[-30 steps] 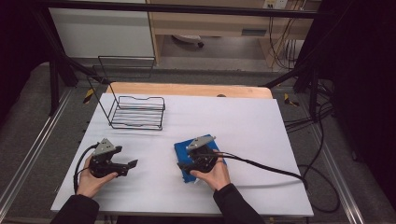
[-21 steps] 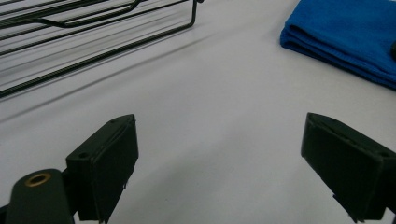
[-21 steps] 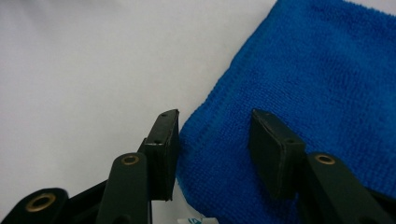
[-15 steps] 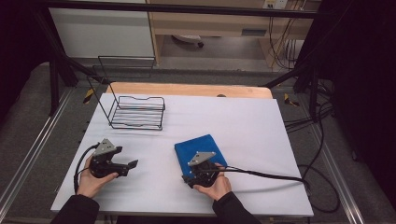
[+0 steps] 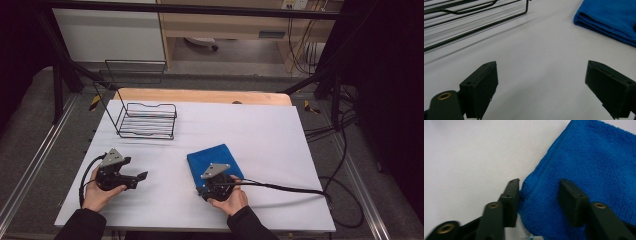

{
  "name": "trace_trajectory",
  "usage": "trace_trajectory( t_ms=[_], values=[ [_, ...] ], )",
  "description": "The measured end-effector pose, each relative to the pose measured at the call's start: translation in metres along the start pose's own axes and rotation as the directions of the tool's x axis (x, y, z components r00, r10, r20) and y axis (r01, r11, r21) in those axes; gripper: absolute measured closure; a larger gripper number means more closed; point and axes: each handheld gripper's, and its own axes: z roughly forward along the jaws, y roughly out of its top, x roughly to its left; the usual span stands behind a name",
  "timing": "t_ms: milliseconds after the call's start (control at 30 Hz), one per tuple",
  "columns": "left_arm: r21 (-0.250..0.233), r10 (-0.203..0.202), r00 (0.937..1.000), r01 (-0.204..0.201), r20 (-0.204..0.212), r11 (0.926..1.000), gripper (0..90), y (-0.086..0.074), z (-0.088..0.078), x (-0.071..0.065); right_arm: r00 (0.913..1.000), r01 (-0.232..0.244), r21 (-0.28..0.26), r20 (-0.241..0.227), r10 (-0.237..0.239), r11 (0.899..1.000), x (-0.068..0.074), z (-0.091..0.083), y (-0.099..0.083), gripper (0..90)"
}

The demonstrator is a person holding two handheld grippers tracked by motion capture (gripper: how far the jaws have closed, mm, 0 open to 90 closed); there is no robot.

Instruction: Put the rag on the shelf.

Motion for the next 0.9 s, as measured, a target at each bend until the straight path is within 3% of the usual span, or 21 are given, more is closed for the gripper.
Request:
trace_trajectory(
  t_ms=[100, 200, 367, 400, 467, 633, 733, 900],
  values=[
    [0.004, 0.001, 1.0, -0.001, 0.001, 1.0, 11.4, 0.0, 0.001, 0.001, 1.0, 0.007, 0.007, -0.003, -0.007, 1.0, 0.002, 0.0, -0.001, 40.3],
    [0.004, 0.001, 1.0, -0.001, -0.001, 1.0, 11.4, 0.0, 0.0, 0.0, 0.9995, 0.029, 0.005, 0.015, -0.03, 1.0, 0.004, 0.002, -0.003, 41.6],
    [-0.002, 0.0, 1.0, 0.0, -0.003, 1.0, 11.4, 0.0, -0.001, 0.0, 0.9996, 0.013, 0.007, 0.027, -0.013, 1.0, -0.002, 0.001, -0.003, 59.3],
    [-0.002, 0.0, 1.0, 0.0, -0.003, 1.0, 11.4, 0.0, -0.001, 0.0, 0.9995, 0.014, 0.004, 0.029, -0.014, 1.0, -0.006, 0.0, -0.004, 69.2],
    [-0.001, 0.0, 1.0, 0.0, -0.003, 1.0, 11.4, 0.0, 0.0, 0.0, 0.9993, 0.009, 0.0, 0.037, -0.009, 1.0, -0.009, 0.0, -0.004, 76.6],
    [-0.001, 0.002, 1.0, -0.002, -0.002, 1.0, 11.4, 0.0, 0.0, 0.0, 0.9992, 0.002, 0.004, 0.039, -0.002, 1.0, -0.011, -0.001, -0.003, 82.1],
    [-0.001, 0.001, 1.0, -0.001, -0.003, 1.0, 11.4, 0.0, 0.0, 0.0, 0.9993, -0.032, 0.003, 0.021, 0.032, 0.999, -0.015, -0.002, 0.0, 84.0],
    [0.001, 0.0, 1.0, 0.0, -0.006, 1.0, 11.5, 0.0, 0.0, 0.001, 0.9938, -0.105, -0.051, -0.042, 0.103, 0.993, -0.018, -0.011, 0.008, 84.7]
  ],
)
